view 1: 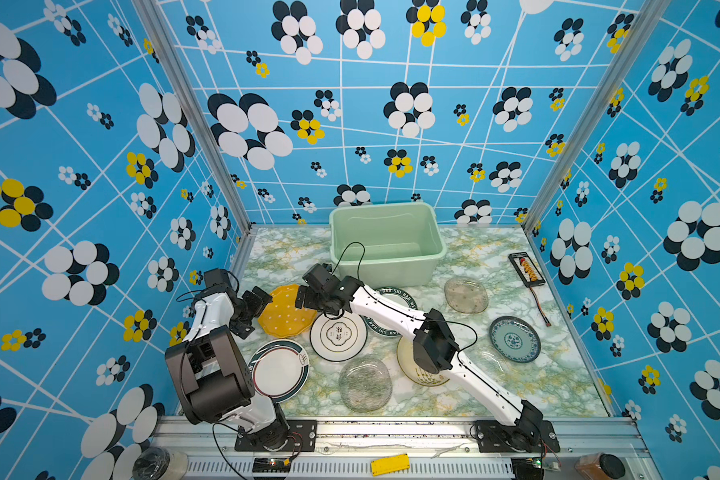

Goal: Place the plates into the plastic bin on the countertop
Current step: 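Lower the right gripper onto the yellow dotted plate's rim and grip it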

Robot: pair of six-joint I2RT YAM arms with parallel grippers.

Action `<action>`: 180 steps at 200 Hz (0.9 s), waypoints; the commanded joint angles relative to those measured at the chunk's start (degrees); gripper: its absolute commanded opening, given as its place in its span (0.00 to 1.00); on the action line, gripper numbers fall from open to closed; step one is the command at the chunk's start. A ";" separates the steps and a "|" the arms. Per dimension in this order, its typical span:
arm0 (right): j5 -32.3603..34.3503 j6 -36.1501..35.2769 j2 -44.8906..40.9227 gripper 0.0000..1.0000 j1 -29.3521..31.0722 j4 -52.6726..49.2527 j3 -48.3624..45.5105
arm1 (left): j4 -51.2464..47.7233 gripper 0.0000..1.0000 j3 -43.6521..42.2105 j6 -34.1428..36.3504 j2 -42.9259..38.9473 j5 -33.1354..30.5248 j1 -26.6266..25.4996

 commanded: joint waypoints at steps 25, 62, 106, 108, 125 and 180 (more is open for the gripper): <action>-1.05 3.74 3.23 0.96 -0.67 2.95 3.04 | 4.43 0.99 -1.27 1.69 1.81 4.70 0.61; -2.32 4.65 4.27 0.95 -0.94 4.35 3.27 | 6.40 0.99 -1.69 1.41 2.90 6.68 0.55; -2.41 6.63 5.20 0.95 -1.03 5.10 3.27 | 7.09 0.99 -1.80 1.61 4.34 7.21 0.58; -2.37 6.68 5.25 0.95 -1.03 5.18 3.27 | 7.02 0.99 -1.82 1.68 4.38 7.21 0.58; -2.41 7.50 5.61 0.95 -1.03 5.73 3.36 | 5.81 0.99 -1.21 2.08 4.40 5.78 0.55; -1.27 8.88 6.09 0.93 -0.94 6.72 3.36 | 1.92 0.99 1.02 3.55 2.20 -5.91 0.63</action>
